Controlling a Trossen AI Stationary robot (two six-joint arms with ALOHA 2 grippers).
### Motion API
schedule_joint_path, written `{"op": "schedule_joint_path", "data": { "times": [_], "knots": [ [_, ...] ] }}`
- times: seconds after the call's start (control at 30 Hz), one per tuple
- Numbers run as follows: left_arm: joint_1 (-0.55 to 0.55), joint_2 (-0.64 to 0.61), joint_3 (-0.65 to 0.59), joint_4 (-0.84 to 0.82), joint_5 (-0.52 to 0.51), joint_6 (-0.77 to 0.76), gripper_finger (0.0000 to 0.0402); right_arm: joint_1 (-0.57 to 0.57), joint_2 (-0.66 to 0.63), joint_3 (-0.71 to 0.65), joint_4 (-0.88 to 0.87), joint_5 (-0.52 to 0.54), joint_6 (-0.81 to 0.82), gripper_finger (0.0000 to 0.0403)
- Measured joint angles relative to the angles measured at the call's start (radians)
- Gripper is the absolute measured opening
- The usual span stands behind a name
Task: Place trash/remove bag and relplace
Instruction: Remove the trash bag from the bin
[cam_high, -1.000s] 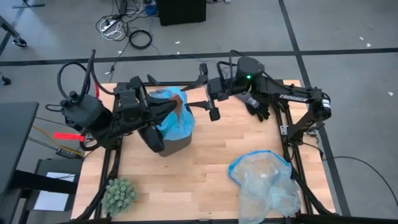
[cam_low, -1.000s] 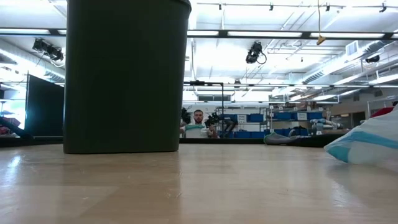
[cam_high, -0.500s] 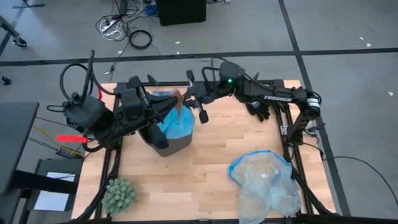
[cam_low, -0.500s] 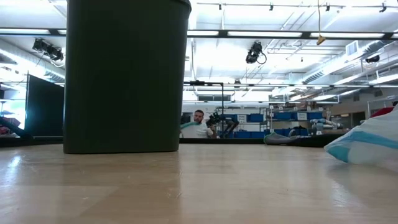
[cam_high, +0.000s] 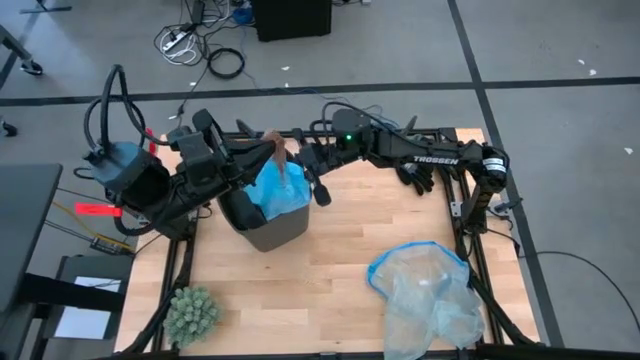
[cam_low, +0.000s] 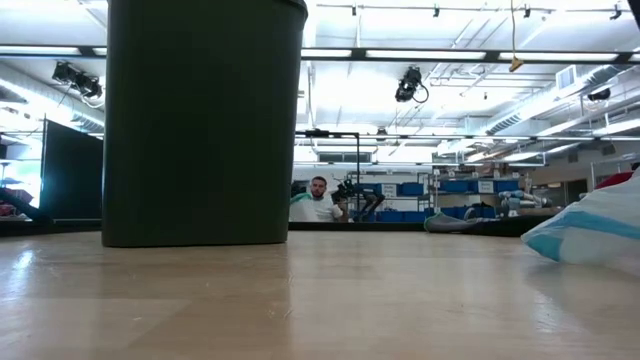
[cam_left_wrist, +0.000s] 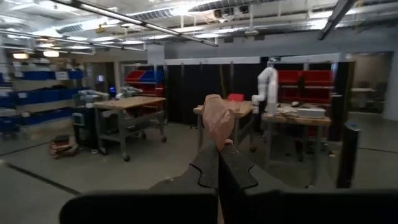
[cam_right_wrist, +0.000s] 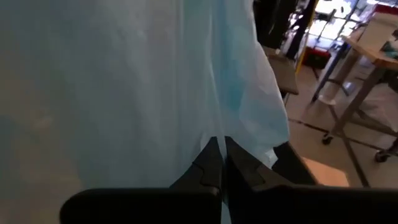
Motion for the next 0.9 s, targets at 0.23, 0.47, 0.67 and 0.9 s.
{"op": "schedule_joint_path", "data": {
  "times": [0.23, 0.47, 0.67, 0.9],
  "knots": [
    [0.000, -0.006, 0.002, -0.078, -0.120, 0.027, 0.0000, -0.007, -0.009, -0.001, -0.029, -0.019, 0.007, 0.0000],
    [0.003, -0.006, 0.002, -0.037, -0.296, 0.203, 0.0000, -0.023, -0.111, -0.001, -0.033, 0.084, 0.009, 0.0036],
    [0.036, -0.006, 0.002, 0.277, -0.344, 0.602, 0.0000, -0.026, -0.224, -0.001, -0.041, 0.244, 0.064, 0.0079],
    [0.094, -0.006, 0.002, 0.633, -0.130, 1.085, 0.0000, -0.012, -0.300, -0.001, -0.075, 0.265, 0.147, 0.0081]
  ]
}}
